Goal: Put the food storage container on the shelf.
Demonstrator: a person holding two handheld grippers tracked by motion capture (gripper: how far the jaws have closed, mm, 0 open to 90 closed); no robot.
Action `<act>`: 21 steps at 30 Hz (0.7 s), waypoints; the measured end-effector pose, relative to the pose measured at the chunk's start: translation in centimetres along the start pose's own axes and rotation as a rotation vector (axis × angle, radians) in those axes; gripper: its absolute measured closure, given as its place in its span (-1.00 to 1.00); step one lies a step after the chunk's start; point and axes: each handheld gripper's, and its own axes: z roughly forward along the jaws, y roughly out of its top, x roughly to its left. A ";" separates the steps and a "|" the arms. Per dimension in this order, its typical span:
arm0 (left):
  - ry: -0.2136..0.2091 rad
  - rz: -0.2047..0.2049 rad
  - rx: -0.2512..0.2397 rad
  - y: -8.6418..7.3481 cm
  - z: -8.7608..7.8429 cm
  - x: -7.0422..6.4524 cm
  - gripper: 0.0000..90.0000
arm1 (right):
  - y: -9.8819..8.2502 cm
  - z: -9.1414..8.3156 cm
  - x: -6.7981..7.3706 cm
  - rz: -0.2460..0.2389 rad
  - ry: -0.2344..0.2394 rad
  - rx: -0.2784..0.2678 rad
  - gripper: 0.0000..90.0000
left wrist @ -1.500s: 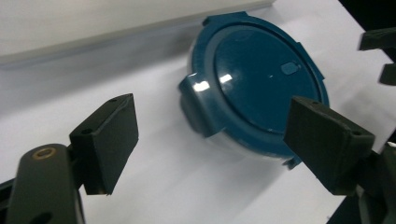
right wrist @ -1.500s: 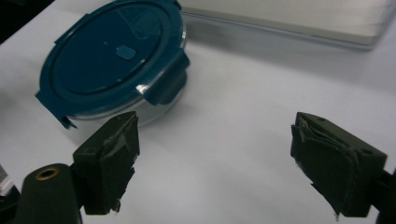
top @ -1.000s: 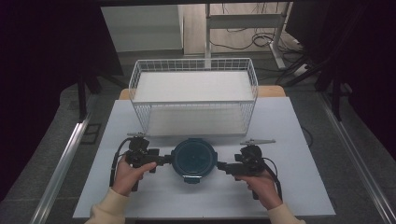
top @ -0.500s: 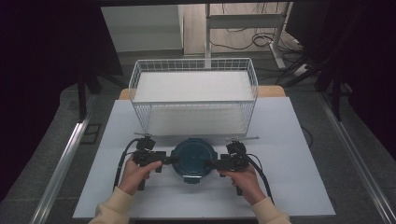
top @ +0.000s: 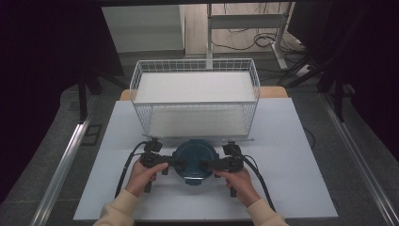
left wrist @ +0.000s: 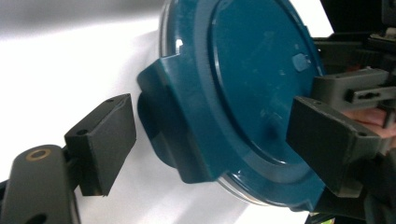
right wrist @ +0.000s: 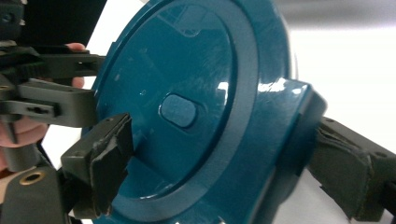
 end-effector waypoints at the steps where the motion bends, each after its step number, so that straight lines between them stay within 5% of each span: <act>1: -0.011 -0.008 0.000 0.0 0.1 0.1 -0.63 | 0.0 0.1 0.0 0.008 0.008 0.004 -0.74; 5: -0.083 -0.083 0.004 -0.3 0.3 0.8 -0.49 | -0.1 0.0 -0.1 0.042 0.021 0.011 -0.68; 12: -0.072 -0.119 -0.006 -0.3 0.2 0.6 -0.43 | 0.0 -0.6 -1.0 0.112 0.061 -0.004 -0.46; 21: -0.048 -0.117 -0.035 -0.8 -0.6 -0.3 -0.30 | -0.3 -1.3 -0.6 0.103 0.057 -0.038 -0.34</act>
